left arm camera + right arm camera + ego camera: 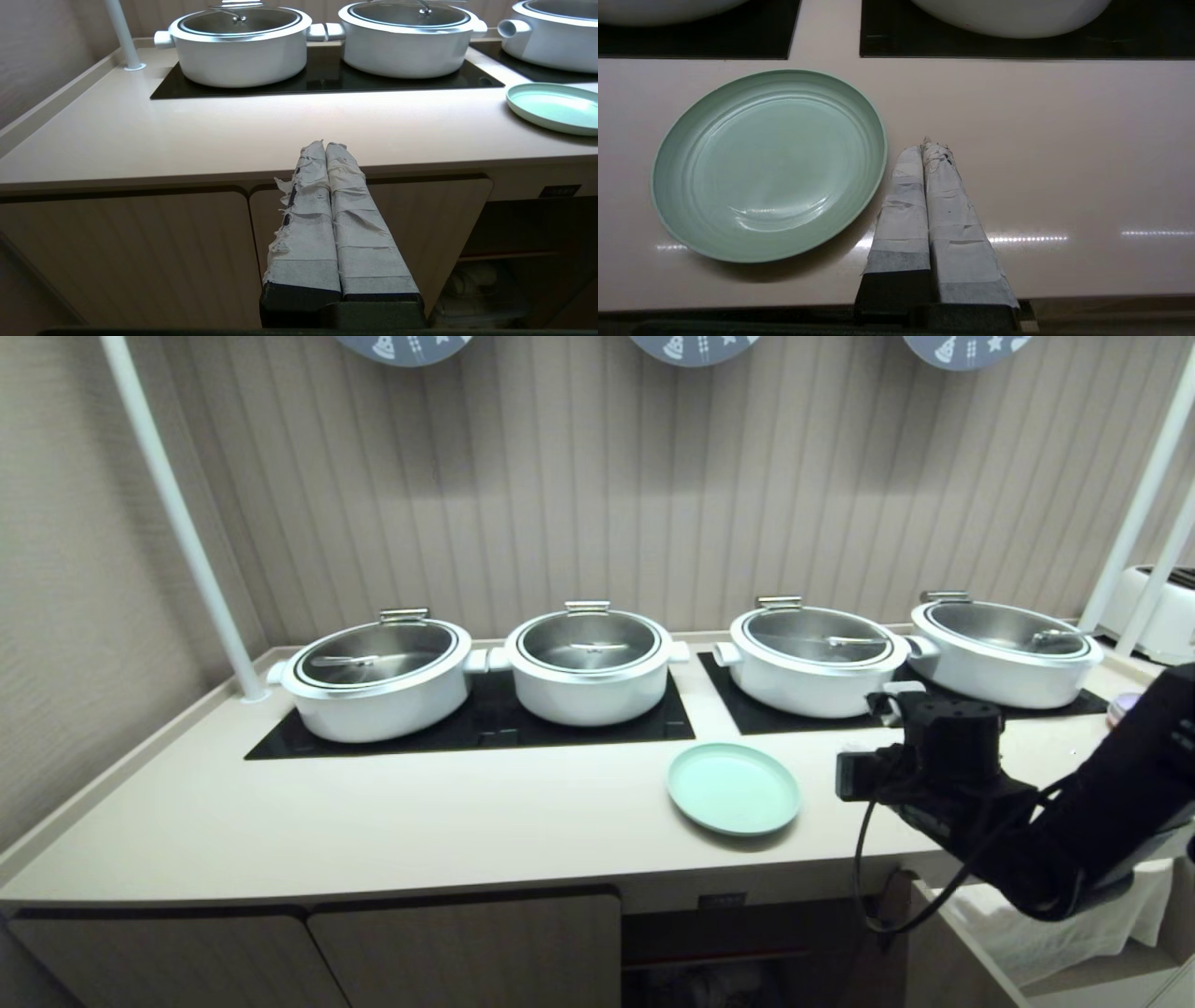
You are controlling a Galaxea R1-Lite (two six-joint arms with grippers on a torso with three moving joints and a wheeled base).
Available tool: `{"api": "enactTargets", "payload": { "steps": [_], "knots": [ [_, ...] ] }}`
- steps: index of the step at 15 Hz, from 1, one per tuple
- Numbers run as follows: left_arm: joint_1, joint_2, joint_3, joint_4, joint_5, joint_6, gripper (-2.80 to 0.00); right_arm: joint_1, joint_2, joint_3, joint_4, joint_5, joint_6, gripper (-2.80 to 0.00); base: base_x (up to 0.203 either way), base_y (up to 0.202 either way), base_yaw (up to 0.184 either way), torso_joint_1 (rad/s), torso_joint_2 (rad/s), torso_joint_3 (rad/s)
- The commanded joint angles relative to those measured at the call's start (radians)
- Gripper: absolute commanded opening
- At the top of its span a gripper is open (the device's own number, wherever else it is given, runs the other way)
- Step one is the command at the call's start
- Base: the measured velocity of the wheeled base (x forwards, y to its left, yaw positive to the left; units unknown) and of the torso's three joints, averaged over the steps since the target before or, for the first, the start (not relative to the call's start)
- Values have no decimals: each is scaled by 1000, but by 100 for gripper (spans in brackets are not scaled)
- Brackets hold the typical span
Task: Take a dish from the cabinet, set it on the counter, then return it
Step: Pick up the plate from the table
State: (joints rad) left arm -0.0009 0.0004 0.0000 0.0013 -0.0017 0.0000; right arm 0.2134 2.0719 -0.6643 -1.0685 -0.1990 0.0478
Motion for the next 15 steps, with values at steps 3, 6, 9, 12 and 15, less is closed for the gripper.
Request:
{"api": "enactTargets", "payload": {
  "steps": [3, 6, 9, 12, 15],
  "knots": [
    [1, 0, 0, 0, 0, 0, -280, 1, -158, 213, -76, -2, -44, -280, 0, 0, 0, 0, 0, 0],
    [1, 0, 0, 0, 0, 0, -280, 0, -291, 394, -129, -3, -58, -280, 0, 0, 0, 0, 0, 0],
    [0, 0, 0, 0, 0, 0, -280, 1, -412, 568, -138, 1, -90, -280, 0, 0, 0, 0, 0, 0],
    [0, 0, 0, 0, 0, 0, -280, 0, -542, 653, -122, 13, -108, -280, 0, 0, 0, 0, 0, 0],
    [-1, 0, 0, -1, 0, 0, -280, 0, -692, 663, 6, 30, -124, -280, 0, 0, 0, 0, 0, 0]
  ]
}}
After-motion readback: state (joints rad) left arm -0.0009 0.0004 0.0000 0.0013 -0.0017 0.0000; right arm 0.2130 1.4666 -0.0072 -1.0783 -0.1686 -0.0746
